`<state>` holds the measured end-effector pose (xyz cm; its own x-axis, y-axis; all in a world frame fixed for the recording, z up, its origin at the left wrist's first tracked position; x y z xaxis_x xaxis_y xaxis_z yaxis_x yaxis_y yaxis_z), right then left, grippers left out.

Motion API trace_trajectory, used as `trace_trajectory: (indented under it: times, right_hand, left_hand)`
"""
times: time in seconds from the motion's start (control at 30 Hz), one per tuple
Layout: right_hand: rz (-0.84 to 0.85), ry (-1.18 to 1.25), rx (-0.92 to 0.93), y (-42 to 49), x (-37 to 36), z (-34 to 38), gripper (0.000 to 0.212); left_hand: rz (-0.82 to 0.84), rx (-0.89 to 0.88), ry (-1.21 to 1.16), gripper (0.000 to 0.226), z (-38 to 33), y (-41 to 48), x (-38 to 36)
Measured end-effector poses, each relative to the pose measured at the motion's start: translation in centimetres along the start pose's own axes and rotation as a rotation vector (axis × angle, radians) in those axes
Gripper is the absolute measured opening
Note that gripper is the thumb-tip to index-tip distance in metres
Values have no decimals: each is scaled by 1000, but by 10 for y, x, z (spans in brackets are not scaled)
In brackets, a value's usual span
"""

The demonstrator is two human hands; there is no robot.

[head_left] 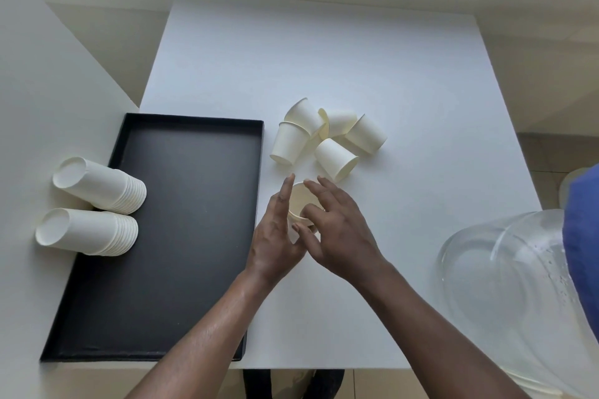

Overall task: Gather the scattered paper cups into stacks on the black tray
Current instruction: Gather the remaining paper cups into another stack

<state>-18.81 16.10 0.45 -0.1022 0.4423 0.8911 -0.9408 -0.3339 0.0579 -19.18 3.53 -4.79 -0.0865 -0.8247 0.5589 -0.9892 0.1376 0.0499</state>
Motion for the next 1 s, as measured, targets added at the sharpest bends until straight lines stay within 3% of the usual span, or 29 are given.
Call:
trace_trajectory:
  times: [0.07, 0.13, 0.2, 0.27, 0.33, 0.4, 0.5, 0.67, 0.8, 0.9, 1.0]
  right_hand:
    - [-23, 88, -12, 2, 6, -2, 23]
    - [-167, 206, -96, 8, 16, -10, 24]
    - [-372, 349, -349, 15, 24, -28, 24]
    - [-487, 544, -721, 22, 19, -54, 31]
    - [-465, 784, -1070, 27, 4, -76, 43]
    - [-391, 969, -1215, 34, -10, -89, 45]
    - [-342, 997, -1191, 42, -15, -96, 27]
    - [-351, 807, -1021, 35, 4, -94, 27]
    - [-389, 385, -615, 11, 43, -69, 13]
    - [-365, 283, -334, -8, 61, -38, 15]
    - [-226, 191, -146, -19, 61, -16, 15]
  left_hand:
    - [-8, -55, 11, 79, -1, 1, 0]
    - [-12, -106, 30, 77, -1, 2, -2]
    - [-11, -115, 45, 80, 1, 2, -3]
    - [-11, -103, 55, 83, 1, 2, -3]
    - [-2, -107, 65, 83, 0, 1, -3]
    - [6, -109, 68, 83, -2, 0, -3]
    - [4, -108, 65, 83, -3, -2, -1]
    - [1, -58, 59, 89, 3, -7, 1]
    - [4, -40, 46, 90, 5, -7, 3]
    - [16, -29, 47, 94, 4, -5, 4]
    - [22, -4, 28, 99, 2, -3, 5]
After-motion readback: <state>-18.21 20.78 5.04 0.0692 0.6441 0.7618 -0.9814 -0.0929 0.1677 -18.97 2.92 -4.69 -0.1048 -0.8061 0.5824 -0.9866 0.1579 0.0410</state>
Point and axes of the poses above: each hand's wrist, its own y-axis towards the middle knuckle, its own x-axis out of the back of the hand, z = x × y, the point moved 5 cm from there along y, towards the middle knuckle, and after that the axes turned 2 degrees about z, right-handed, at the moved point
